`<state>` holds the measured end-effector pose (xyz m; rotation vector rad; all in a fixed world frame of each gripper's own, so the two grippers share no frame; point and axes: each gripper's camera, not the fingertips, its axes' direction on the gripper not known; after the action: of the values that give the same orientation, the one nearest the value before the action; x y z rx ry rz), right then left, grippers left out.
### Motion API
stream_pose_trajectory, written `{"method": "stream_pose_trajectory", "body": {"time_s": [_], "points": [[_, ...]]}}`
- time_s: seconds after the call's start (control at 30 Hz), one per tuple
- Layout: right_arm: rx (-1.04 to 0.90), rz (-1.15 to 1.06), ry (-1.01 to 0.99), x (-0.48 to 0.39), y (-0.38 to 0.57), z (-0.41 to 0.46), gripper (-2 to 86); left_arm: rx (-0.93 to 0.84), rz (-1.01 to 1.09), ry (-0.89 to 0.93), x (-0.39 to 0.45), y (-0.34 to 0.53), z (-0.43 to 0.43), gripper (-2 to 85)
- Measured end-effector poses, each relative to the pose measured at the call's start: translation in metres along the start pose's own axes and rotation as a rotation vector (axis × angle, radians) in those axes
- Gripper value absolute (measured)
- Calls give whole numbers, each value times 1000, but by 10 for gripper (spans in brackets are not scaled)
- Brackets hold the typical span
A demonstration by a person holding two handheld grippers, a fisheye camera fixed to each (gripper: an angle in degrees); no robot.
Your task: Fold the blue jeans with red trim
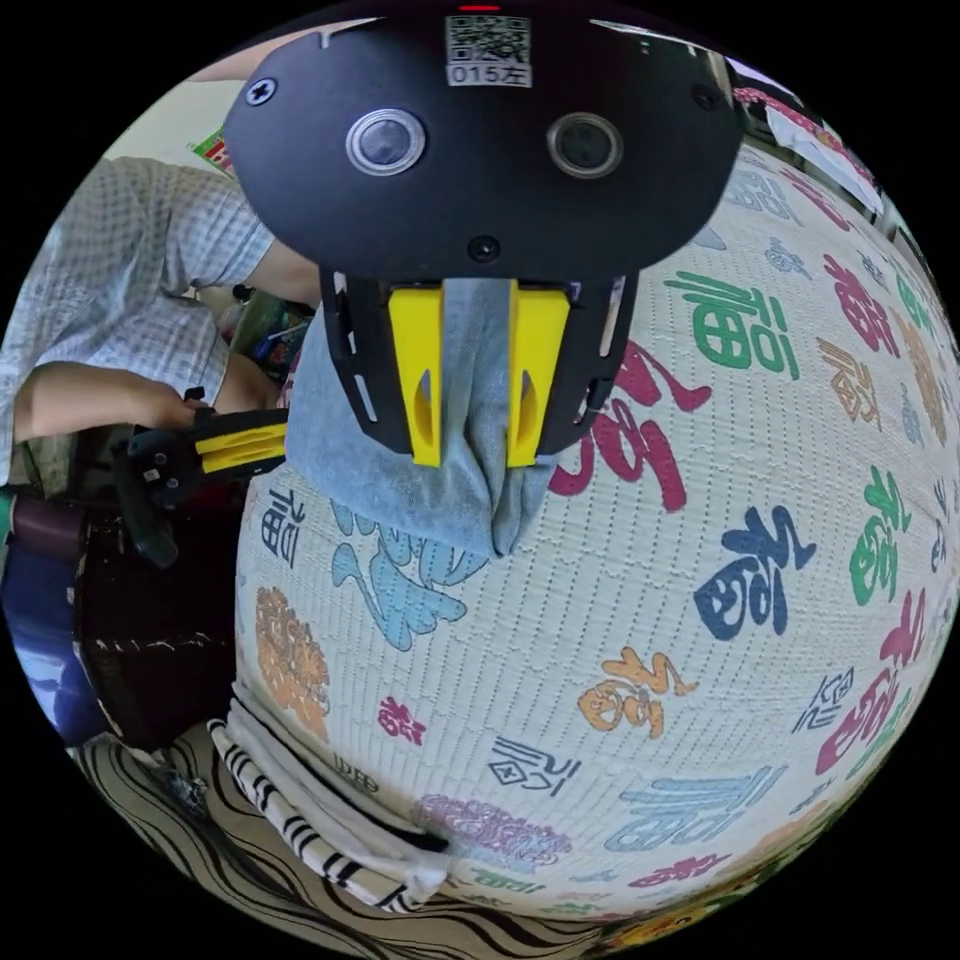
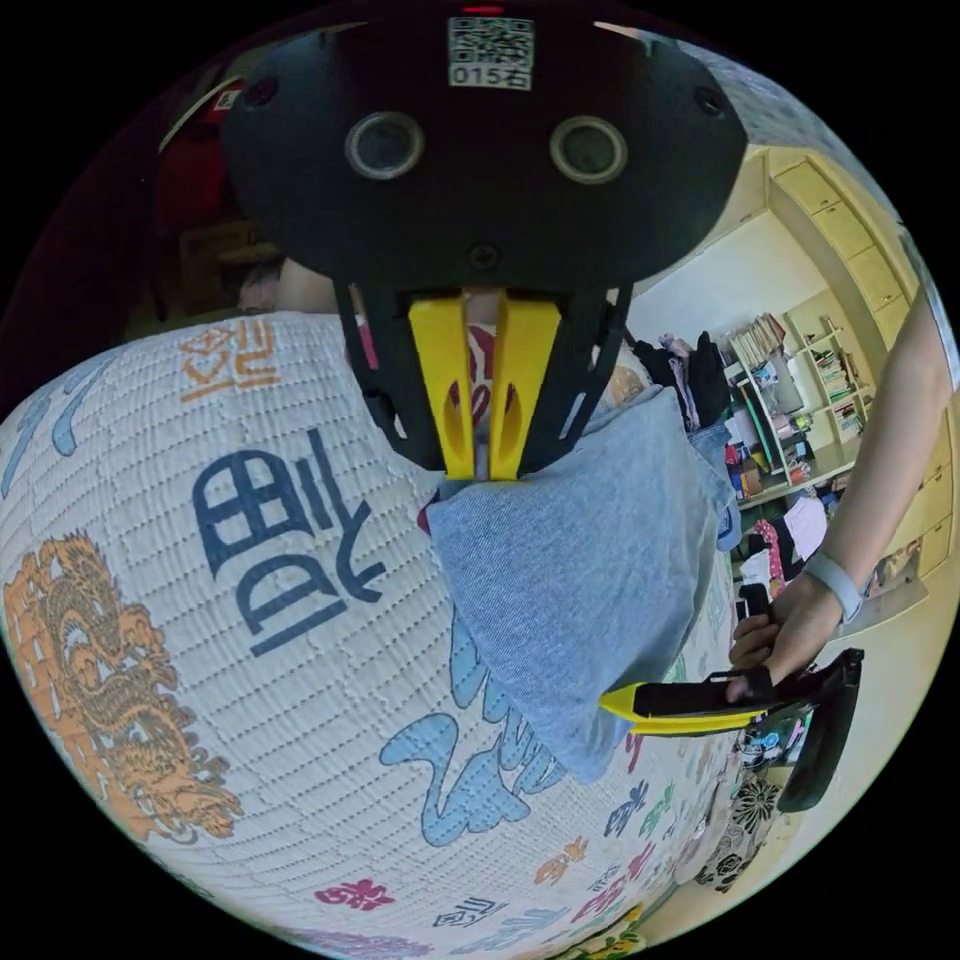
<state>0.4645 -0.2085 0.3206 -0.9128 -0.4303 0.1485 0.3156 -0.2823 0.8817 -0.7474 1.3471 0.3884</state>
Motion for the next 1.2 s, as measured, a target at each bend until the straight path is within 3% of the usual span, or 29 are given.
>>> {"method": "stream_pose_trajectory", "body": {"time_s": [0.2, 0.33, 0.5, 0.73, 1.07, 1.17, 1.2], "points": [[38, 5, -49, 27, 8, -11, 1, 55, -29, 50, -15, 0, -2, 24], [77, -4, -109, 44, 14, -15, 21, 64, 44, 8, -9, -8, 4, 43], [164, 19, -101, 64, 21, -34, 66, 201, 81, -12, -17, -13, -29, 87], [98, 38, -123, 73, -6, -15, 91, -48, 117, 8, -21, -55, 17, 124], [75, 91, -148, 85, -12, -3, 78, -5, 56, 11, -32, -46, 8, 118], [72, 99, -180, 89, -12, 0, 53, -13, 62, -1, -32, -43, 0, 96], [69, 95, -176, 89, -12, -1, 49, -59, 50, 69, -34, -43, 0, 71]]}}
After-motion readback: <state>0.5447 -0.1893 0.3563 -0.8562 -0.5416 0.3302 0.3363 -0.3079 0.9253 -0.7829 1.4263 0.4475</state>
